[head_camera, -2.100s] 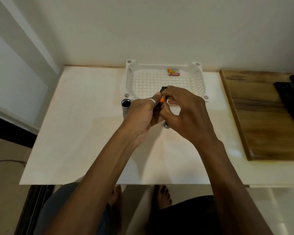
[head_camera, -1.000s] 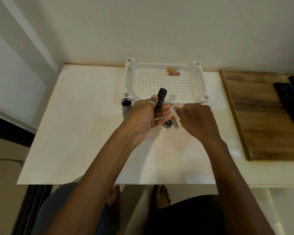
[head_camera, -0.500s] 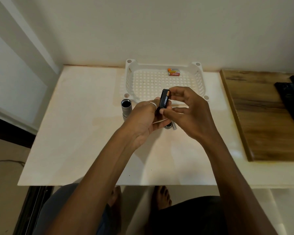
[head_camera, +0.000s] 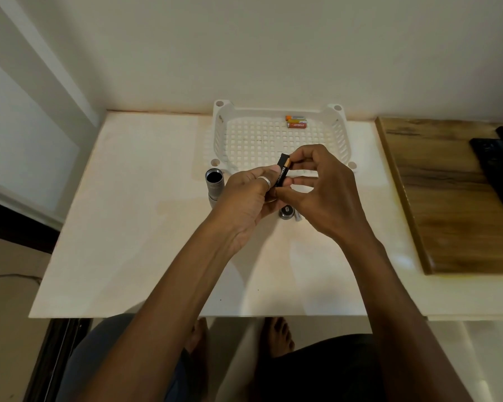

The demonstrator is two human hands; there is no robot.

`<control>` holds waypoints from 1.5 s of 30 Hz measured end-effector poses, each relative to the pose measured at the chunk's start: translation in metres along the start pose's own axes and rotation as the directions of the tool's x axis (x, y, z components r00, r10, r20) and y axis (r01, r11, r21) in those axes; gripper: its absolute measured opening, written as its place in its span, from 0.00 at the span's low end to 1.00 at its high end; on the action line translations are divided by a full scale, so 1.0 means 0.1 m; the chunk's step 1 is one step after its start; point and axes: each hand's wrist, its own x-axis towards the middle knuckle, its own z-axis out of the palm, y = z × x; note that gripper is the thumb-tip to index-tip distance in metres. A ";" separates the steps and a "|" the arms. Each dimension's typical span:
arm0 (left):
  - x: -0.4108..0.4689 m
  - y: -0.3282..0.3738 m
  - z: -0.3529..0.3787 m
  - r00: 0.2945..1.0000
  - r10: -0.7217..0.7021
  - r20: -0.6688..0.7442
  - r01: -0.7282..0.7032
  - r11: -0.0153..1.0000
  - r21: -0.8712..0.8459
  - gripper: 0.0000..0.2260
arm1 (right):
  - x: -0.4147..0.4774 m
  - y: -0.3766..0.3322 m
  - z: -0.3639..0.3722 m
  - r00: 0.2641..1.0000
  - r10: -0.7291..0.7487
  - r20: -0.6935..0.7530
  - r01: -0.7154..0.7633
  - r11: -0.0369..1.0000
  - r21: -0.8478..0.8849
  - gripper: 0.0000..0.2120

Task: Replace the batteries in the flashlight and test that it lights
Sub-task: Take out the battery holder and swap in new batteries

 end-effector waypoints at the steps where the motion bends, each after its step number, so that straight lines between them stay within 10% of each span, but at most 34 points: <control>1: 0.00 0.00 0.00 1.000 0.005 -0.003 -0.005 1.000 -0.003 0.08 | 0.00 0.00 0.00 1.000 -0.004 -0.006 0.004 1.000 -0.002 0.22; 13: -0.06 0.03 0.05 1.000 -0.022 -0.014 0.020 0.995 -0.094 0.09 | 0.01 -0.09 -0.03 0.995 0.030 -0.096 -0.030 1.000 0.002 0.10; 19: -0.06 0.05 0.05 0.999 -0.029 -0.028 0.026 0.997 -0.074 0.11 | 0.07 -0.03 -0.24 0.923 0.333 -0.193 -0.225 0.873 0.433 0.13; 26: -0.05 0.05 0.04 0.996 -0.058 -0.073 0.055 0.997 -0.050 0.13 | -0.01 0.30 -0.32 0.890 0.451 -0.063 -0.441 0.818 -0.368 0.12; 45: -0.06 0.03 0.07 0.991 -0.078 -0.107 0.078 0.997 -0.003 0.15 | -0.02 0.36 -0.13 0.918 0.396 0.027 -0.296 0.727 -0.619 0.08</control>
